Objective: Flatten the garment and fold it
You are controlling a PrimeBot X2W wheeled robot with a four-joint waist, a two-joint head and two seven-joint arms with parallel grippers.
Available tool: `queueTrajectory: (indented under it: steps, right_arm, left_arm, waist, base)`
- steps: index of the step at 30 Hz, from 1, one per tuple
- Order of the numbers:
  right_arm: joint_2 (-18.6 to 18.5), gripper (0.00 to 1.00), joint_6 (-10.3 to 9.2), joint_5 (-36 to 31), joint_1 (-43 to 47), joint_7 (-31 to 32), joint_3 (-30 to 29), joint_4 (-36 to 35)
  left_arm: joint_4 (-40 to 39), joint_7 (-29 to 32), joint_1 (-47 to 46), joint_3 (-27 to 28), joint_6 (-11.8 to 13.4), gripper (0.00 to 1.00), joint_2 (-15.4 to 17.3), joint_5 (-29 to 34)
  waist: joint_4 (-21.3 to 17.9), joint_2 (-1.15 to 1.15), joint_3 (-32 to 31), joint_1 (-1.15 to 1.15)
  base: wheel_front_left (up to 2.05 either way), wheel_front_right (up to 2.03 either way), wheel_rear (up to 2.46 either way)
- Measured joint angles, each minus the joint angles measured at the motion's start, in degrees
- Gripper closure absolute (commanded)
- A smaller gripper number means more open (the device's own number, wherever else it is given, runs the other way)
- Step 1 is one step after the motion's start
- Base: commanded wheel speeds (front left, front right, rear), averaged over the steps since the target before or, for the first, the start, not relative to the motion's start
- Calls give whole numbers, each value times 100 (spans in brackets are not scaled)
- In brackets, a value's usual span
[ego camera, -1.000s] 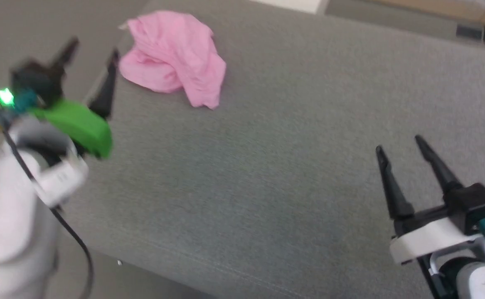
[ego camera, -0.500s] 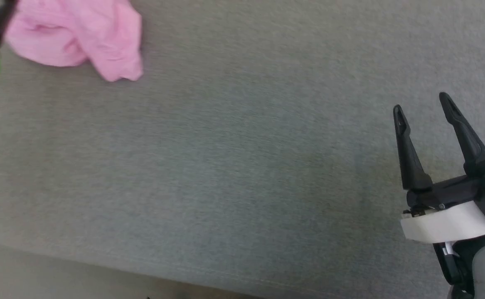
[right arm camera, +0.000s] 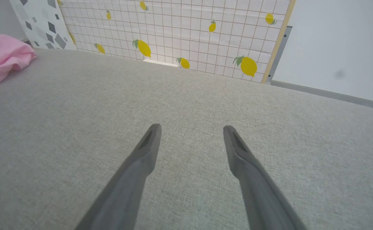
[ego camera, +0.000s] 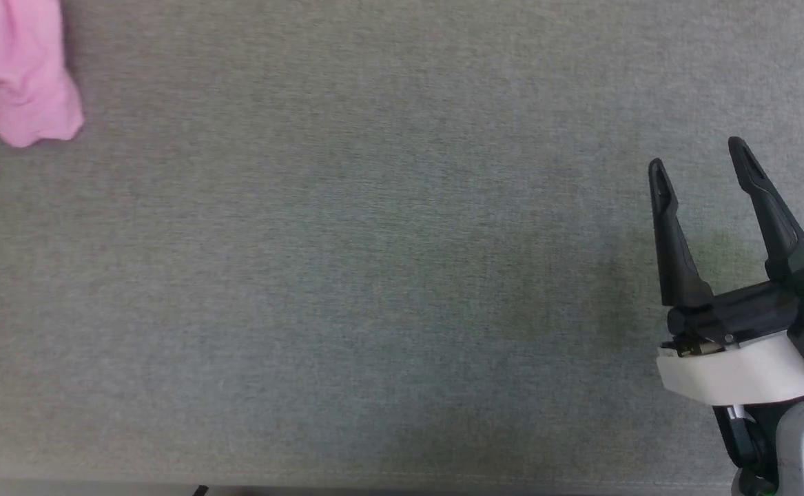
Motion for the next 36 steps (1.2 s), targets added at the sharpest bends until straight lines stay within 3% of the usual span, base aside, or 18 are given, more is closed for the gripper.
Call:
queueTrajectory:
  steps: [4,5,6,9,12,24,32,36]
  right_arm:
    - [21,0,0,-46,1,-21,7,10]
    - [29,0,0,-51,1,-21,14,14]
    - [36,0,0,-51,1,-20,22,22]
    - [53,0,0,-66,2,-20,38,32]
    - [63,0,0,-86,2,-19,60,65]
    - [24,0,0,-20,-1,11,69,470]
    - [-5,0,0,124,2,57,29,777]
    - [-8,0,0,177,2,77,-35,875]
  left_arm:
    - [51,245,1,31,0,1,27,-185]
    - [54,327,1,63,0,69,43,-294]
    - [35,400,4,83,1,100,52,-401]
    - [-99,559,37,94,3,100,46,-528]
    - [-165,328,92,102,4,100,44,-503]
    - [-157,-1497,-109,285,2,100,-113,-281]
    - [-527,-2693,-196,-107,1,100,-350,-243]
    - [-865,-2989,-206,-370,1,100,-488,-252]
  waist:
    - [-104,0,113,-1]
    - [-119,0,128,-1]
    - [-123,0,130,-1]
    - [-100,0,100,-1]
    - [-75,0,37,-1]
    - [2,0,-663,-1]
    - [86,0,-1425,-2]
    - [113,0,-1807,-2]
  base:
    - [0,0,0]
    - [0,0,0]
    - [0,0,0]
    - [0,0,0]
    - [0,0,0]
    - [0,0,0]
    - [0,0,0]
    - [0,0,0]
